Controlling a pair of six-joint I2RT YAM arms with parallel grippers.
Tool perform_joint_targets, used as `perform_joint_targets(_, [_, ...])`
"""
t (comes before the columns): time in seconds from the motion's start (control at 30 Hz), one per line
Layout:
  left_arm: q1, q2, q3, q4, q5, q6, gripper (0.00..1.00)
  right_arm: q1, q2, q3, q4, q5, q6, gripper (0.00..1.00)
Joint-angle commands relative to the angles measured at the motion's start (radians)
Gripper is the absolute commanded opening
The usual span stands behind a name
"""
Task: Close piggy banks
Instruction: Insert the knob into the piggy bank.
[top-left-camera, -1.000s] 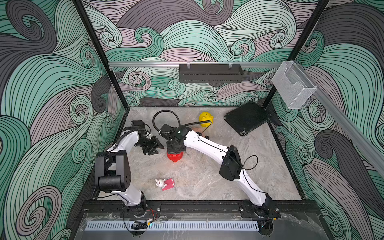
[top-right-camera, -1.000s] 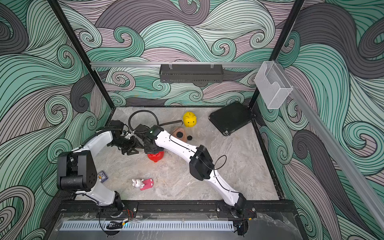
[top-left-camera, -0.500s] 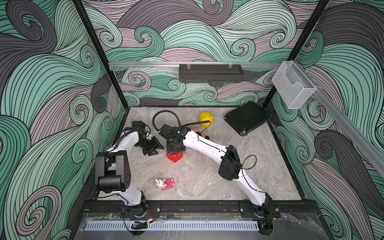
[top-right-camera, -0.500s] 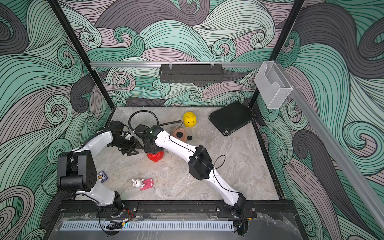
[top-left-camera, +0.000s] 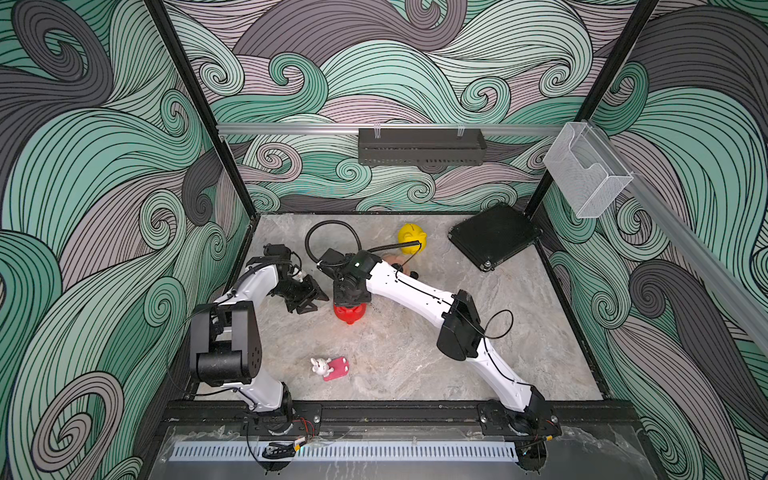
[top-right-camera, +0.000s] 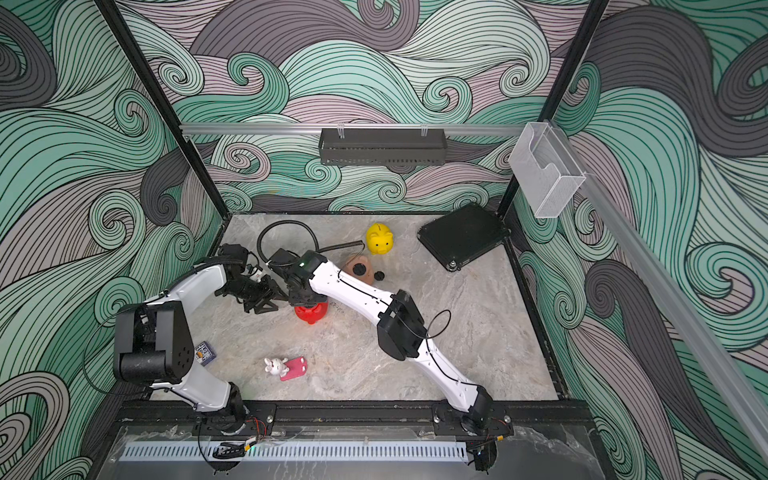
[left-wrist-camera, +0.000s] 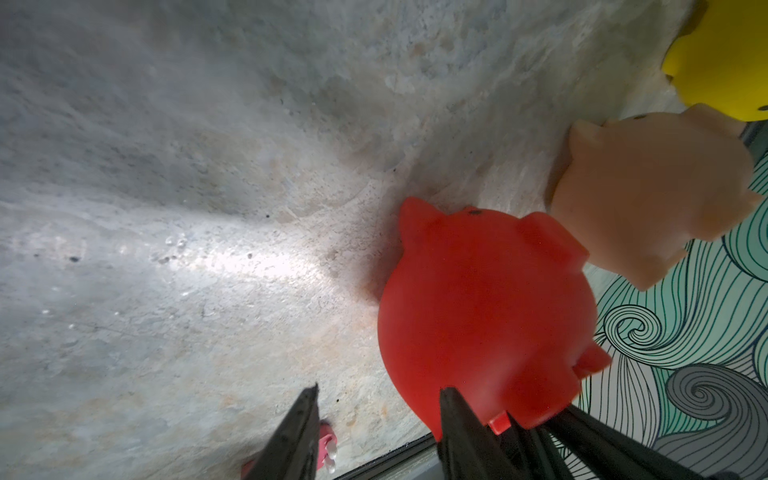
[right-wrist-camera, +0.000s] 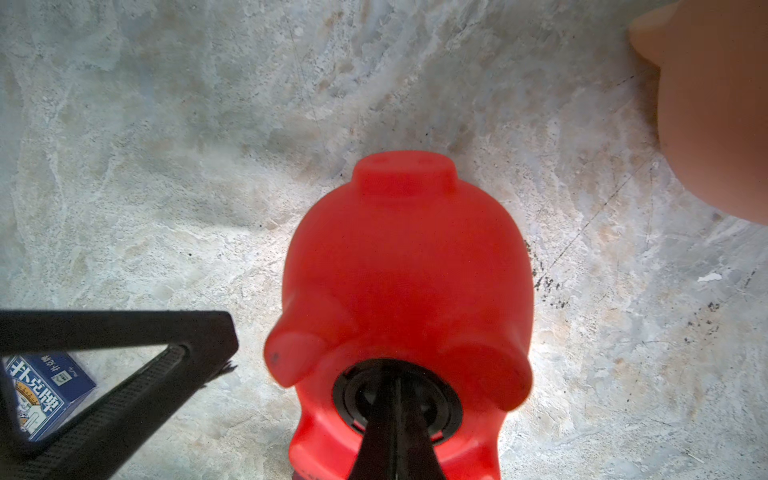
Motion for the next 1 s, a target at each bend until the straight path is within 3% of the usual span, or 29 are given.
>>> perform_joint_targets(0.0, [0.009, -0.013, 0.012, 0.039, 0.061, -0.018, 0.47, -0.019, 0.047, -0.046, -0.032, 0.008, 0.015, 0.0])
perform_joint_targets(0.3, [0.021, 0.026, 0.002, 0.151, 0.147, -0.071, 0.53, -0.029, 0.042, -0.049, -0.032, -0.017, 0.033, 0.0])
perform_joint_targets(0.97, [0.024, 0.071, 0.014, 0.276, 0.274, -0.068, 0.64, -0.042, 0.042, -0.047, -0.032, -0.04, 0.047, 0.0])
